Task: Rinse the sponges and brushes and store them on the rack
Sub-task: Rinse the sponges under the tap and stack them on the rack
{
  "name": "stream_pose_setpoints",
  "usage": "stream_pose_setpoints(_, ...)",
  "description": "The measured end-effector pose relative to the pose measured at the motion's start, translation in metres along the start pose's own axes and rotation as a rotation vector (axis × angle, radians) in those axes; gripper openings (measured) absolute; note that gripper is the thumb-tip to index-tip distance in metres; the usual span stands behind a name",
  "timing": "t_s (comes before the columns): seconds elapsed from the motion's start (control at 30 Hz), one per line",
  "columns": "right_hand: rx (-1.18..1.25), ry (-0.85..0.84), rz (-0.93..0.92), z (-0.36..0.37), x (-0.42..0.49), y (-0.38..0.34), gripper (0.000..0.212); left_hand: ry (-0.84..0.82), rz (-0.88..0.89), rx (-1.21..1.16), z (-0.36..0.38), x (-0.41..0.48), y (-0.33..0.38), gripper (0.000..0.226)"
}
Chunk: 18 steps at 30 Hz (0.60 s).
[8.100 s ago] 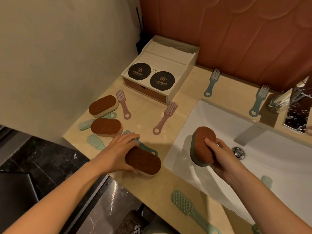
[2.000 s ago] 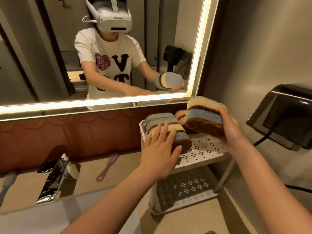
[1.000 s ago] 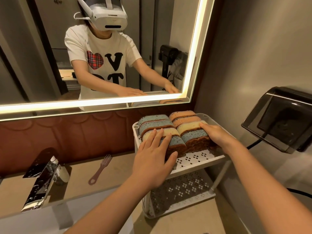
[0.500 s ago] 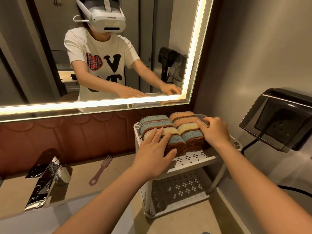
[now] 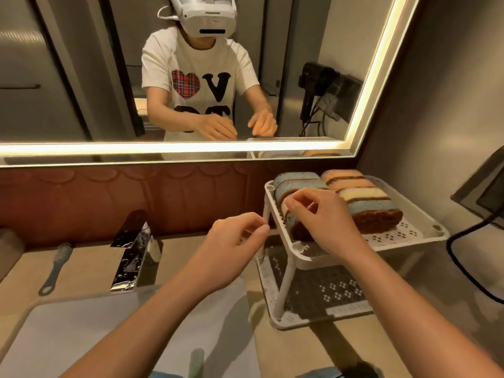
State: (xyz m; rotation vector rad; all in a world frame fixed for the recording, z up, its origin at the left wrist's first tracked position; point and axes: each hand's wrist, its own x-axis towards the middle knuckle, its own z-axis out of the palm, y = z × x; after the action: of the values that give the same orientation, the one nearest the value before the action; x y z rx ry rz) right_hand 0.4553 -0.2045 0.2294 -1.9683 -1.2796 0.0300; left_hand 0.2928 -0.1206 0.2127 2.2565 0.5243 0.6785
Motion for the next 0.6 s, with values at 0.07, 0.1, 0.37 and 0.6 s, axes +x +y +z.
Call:
stream_pose_setpoints(0.07, 0.025, -0.059, -0.023, 0.016, -0.009, -0.017, 0.021, -0.030, -0.051, -0.006, -0.013, -0.017, -0.013, 0.014)
stream_pose_setpoints(0.1, 0.039, -0.095, -0.032, 0.026, -0.013, -0.026, 0.021, -0.046, -0.083, 0.000, -0.021, -0.029, -0.022, 0.015)
stream_pose_setpoints(0.37, 0.161, -0.335, -0.035, 0.109, -0.049, -0.078, 0.019, -0.051, -0.393, -0.095, -0.070, -0.119, -0.091, 0.016)
stream_pose_setpoints(0.6, 0.288, -0.563, 0.073, 0.209, -0.102, -0.115, 0.016, 0.131, -0.639, -0.196, -0.108, -0.214, -0.151, 0.017)
